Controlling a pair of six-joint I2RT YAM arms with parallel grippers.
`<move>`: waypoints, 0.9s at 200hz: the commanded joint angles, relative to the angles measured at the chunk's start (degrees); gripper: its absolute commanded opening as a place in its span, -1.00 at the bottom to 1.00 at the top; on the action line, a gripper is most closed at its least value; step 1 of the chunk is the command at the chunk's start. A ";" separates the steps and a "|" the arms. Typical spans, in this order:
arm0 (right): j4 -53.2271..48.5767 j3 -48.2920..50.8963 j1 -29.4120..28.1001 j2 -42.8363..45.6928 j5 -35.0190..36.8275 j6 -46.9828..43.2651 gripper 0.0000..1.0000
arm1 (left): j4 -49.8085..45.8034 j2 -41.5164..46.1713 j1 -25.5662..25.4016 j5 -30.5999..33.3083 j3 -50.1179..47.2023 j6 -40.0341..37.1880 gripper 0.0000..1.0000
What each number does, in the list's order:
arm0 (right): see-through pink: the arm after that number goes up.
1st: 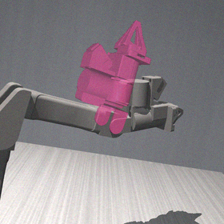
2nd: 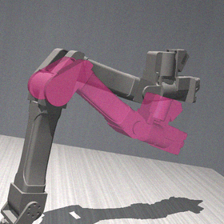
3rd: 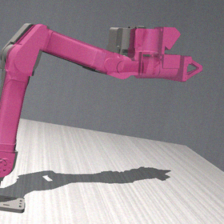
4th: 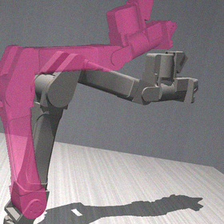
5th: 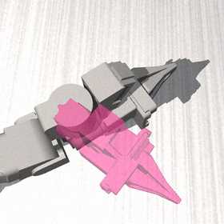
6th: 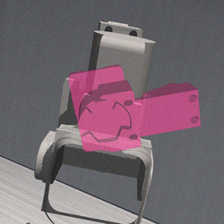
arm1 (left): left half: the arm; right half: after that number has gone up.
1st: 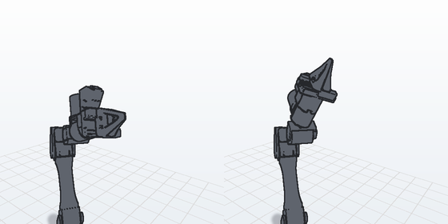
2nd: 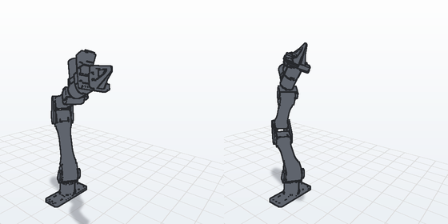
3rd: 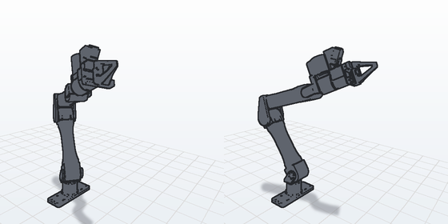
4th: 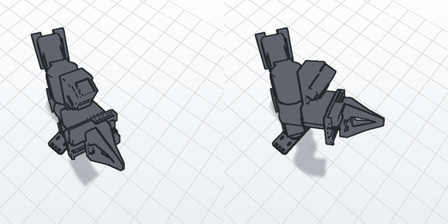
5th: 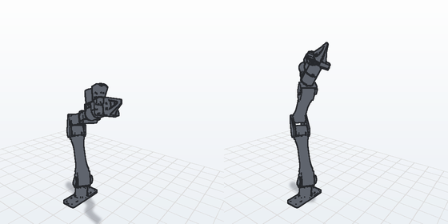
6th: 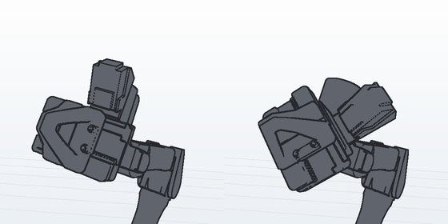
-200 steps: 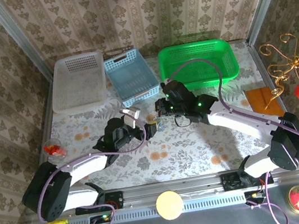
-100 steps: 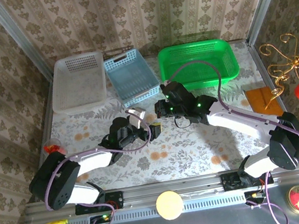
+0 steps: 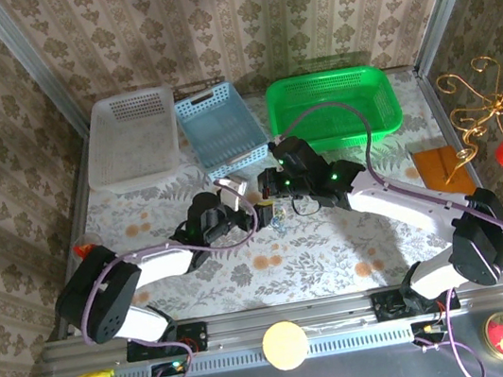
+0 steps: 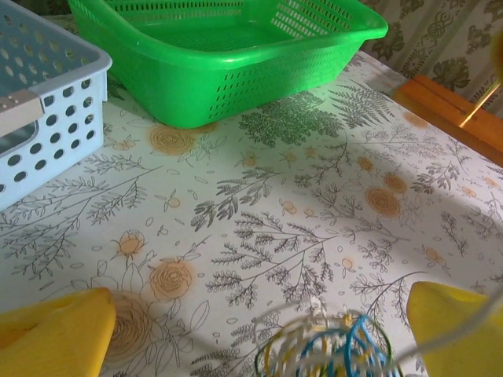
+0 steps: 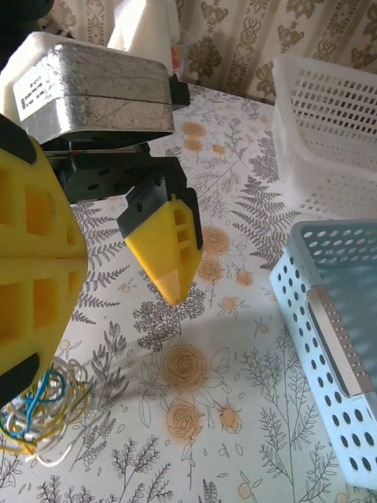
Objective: Untangle the cables
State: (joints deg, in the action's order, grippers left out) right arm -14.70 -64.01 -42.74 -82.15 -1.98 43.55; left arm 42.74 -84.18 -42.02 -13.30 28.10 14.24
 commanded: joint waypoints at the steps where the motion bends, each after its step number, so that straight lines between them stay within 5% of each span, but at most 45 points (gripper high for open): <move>1: 1.16 -0.76 -0.08 -0.56 -1.47 0.59 -1.00 | 2.93 -1.45 -0.34 -0.76 1.60 -0.73 0.89; 31: 1.60 -1.28 -0.19 -0.10 -2.30 1.14 -1.00 | 4.09 -3.60 -0.34 -0.85 1.88 -0.48 0.68; 66: 1.62 -2.71 -0.17 2.07 -2.94 1.97 -1.00 | 5.97 -5.48 0.33 -0.85 0.79 0.38 0.02; 92: 1.63 -4.48 -0.08 5.29 -3.63 2.41 -1.00 | 8.70 -6.95 1.84 -0.66 -0.99 1.91 -0.28; 180: 1.84 -12.33 2.02 13.05 -6.81 4.12 -1.00 | 16.57 -11.53 4.85 -1.47 -5.53 6.41 -0.34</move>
State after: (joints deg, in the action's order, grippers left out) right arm -13.82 -73.38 -41.82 -71.70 -6.83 46.52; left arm 55.31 -94.94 -37.76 -13.76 23.62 18.57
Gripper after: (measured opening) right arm 0.065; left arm 0.328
